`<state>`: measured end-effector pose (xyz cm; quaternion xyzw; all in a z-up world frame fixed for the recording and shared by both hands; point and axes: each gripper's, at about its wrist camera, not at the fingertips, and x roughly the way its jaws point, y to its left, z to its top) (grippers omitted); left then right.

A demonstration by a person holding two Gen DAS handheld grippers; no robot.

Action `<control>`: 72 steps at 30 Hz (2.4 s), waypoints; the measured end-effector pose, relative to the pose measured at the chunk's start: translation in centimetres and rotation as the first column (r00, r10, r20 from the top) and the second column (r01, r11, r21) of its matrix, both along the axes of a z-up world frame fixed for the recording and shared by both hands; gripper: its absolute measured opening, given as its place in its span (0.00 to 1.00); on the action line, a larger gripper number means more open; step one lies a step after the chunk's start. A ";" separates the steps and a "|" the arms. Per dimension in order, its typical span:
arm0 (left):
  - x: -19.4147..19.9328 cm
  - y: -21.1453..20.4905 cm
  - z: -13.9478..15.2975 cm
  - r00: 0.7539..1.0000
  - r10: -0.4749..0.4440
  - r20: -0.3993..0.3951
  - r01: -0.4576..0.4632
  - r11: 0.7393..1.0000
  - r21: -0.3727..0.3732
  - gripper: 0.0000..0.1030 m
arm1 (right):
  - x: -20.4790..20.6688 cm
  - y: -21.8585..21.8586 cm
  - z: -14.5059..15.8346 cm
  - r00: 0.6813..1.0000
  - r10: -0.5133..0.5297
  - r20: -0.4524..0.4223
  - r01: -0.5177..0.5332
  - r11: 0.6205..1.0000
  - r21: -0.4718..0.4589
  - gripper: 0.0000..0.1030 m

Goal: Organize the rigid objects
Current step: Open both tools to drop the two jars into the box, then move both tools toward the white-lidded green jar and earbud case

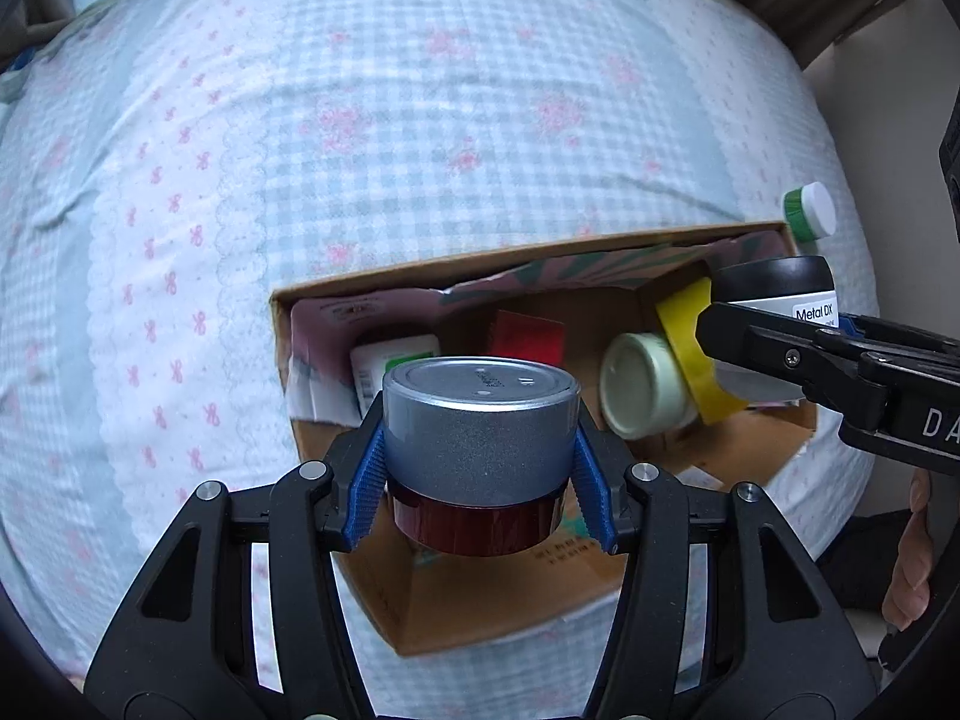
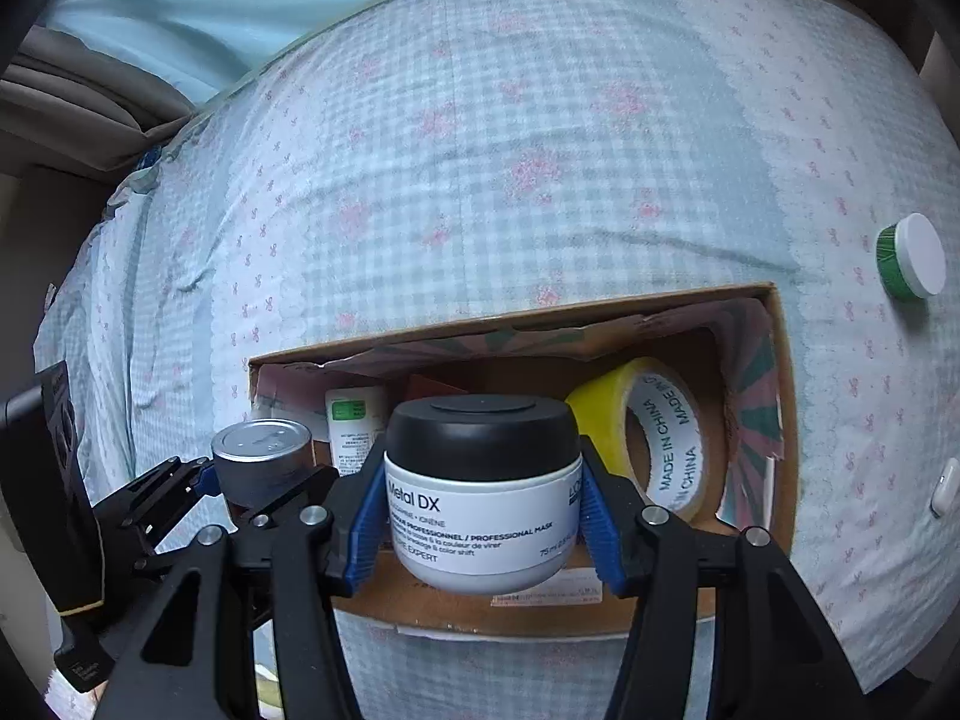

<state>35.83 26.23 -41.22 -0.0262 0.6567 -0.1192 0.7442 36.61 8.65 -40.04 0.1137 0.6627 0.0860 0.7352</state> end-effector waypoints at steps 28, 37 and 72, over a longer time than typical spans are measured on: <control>-3.4 0.4 4.3 0.998 0.000 0.071 -0.003 0.999 0.047 1.00 | 0.0 -1.1 -0.6 0.998 -0.059 0.033 0.056 0.996 0.070 0.96; -8.2 0.3 10.5 0.984 0.023 0.177 -0.036 0.997 0.072 1.00 | -4.8 -0.8 5.2 0.990 -0.024 0.139 0.018 0.999 0.043 0.96; -16.7 -31.2 16.2 0.946 -0.119 0.301 0.105 0.992 0.063 1.00 | -25.3 -30.1 12.2 0.959 -0.127 0.252 0.186 0.956 -0.227 0.96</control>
